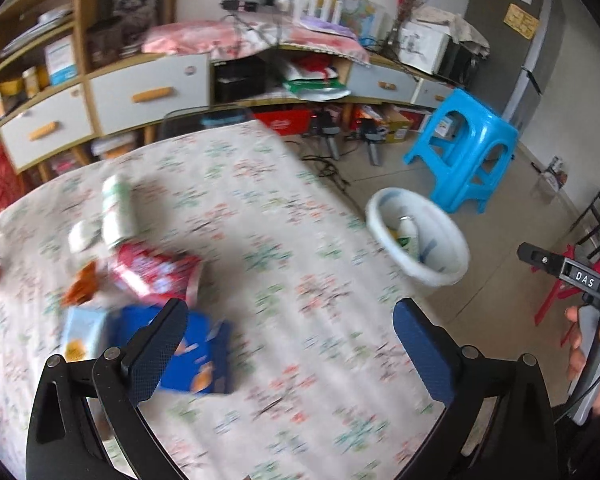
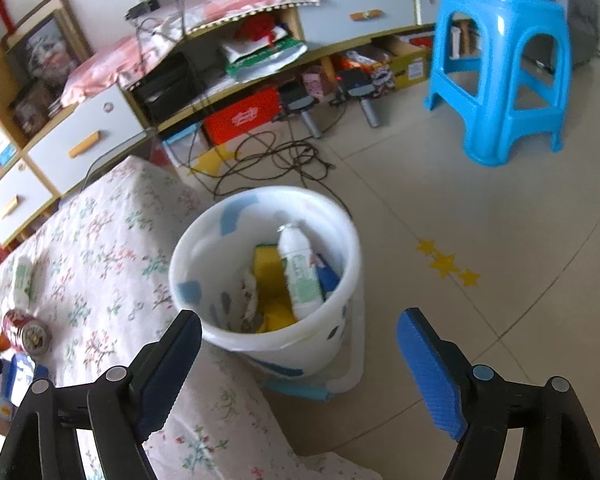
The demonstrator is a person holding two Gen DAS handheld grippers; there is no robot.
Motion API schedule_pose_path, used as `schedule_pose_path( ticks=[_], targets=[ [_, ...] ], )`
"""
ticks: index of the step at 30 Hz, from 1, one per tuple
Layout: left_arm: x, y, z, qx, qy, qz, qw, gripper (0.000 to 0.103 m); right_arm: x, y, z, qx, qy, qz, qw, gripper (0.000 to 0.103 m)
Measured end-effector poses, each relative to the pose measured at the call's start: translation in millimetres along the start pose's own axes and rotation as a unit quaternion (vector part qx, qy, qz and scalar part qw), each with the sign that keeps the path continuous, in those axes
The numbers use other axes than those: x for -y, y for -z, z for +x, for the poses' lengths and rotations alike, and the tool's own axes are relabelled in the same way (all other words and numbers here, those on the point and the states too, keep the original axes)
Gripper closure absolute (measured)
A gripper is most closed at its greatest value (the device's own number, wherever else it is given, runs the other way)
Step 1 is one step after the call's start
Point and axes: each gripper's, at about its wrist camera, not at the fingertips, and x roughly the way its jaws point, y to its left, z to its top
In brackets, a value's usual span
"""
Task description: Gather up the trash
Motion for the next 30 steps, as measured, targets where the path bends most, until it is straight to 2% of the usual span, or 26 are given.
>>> schedule_pose_path(
  ticks=[7, 13, 16, 20, 27, 29, 30],
  targets=[
    [-64.2, 23.1, -20.6, -0.011, -0.035, -0.037, 0.9986, 0.0, -43.5, 14.9, 5.8, -0.01, -0.001, -0.051, 0.999, 0.015],
    [-115.9, 46.4, -27.3, -0.02, -0.032, -0.103, 0.994, 0.0, -77.6, 26.4, 17.7, -0.021, 0.007, -0.09, 0.996, 0.014],
    [-128.1, 55.1, -22.7, -0.036, -0.039, -0.108, 0.9927, 0.0, -93.6, 31.6, 25.2, -0.03, 0.009, -0.102, 0.994, 0.014],
    [-140.7, 63.1, -8.1, -0.058, -0.071, -0.093, 0.9914, 0.0, -116.9, 37.2, 31.8, -0.035, 0.007, -0.119, 0.992, 0.014],
    [-160.7, 64.2, 13.3, -0.081, -0.075, -0.121, 0.9865, 0.001, -166.0, 48.3, 44.5, -0.043, -0.003, -0.162, 0.986, 0.014],
    [-165.7, 64.4, 17.9, -0.084, -0.057, -0.131, 0.9862, 0.005, -181.7, 53.1, 50.9, -0.047, -0.004, -0.18, 0.983, 0.014],
    [-166.8, 64.5, 19.8, -0.086, -0.048, -0.133, 0.9862, 0.014, -187.9, 55.2, 53.5, -0.048, -0.004, -0.187, 0.981, 0.014]
  ],
)
